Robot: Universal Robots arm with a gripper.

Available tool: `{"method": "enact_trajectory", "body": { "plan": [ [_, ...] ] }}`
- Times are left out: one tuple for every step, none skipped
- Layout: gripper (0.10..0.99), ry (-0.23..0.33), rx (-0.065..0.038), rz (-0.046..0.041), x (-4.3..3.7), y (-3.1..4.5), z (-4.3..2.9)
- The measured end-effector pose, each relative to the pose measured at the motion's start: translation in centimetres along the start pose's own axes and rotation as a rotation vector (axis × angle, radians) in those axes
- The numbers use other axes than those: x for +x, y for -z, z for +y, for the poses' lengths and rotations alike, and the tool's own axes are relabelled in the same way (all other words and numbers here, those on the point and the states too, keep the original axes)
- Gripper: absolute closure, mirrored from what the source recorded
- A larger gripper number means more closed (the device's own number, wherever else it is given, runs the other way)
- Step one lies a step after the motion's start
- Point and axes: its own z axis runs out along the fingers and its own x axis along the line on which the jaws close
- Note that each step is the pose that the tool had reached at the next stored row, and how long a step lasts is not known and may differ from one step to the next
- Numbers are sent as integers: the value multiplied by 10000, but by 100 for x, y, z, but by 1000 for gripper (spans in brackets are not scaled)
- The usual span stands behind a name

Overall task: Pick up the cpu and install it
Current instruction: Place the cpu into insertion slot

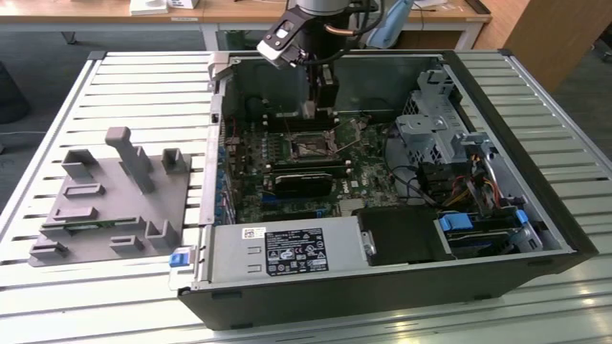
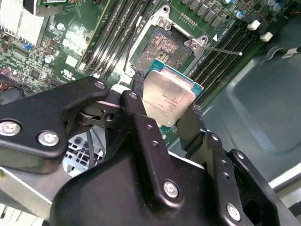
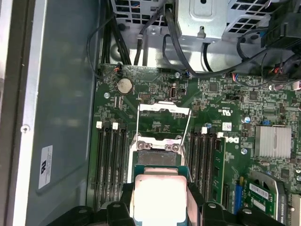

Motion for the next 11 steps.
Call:
{"method": "enact_trajectory", "body": {
  "plan": [
    [553, 0, 1, 1, 1, -16, -1],
    [553, 0, 1, 2, 1, -29, -1],
    [553, -1, 3, 3, 1, -40, -2],
    [553, -1, 3, 3, 2, -50, -2],
    [553, -1, 5, 3, 2, -60, -3],
    [553, -1, 7, 2, 2, -69, -3],
    [553, -1, 7, 2, 2, -77, -3],
    [553, 0, 7, 3, 3, -86, -4],
    [553, 0, 7, 2, 3, -95, -4],
    [553, 0, 7, 3, 3, -108, -4],
    [553, 0, 8, 3, 4, -126, -5]
  ]
}}
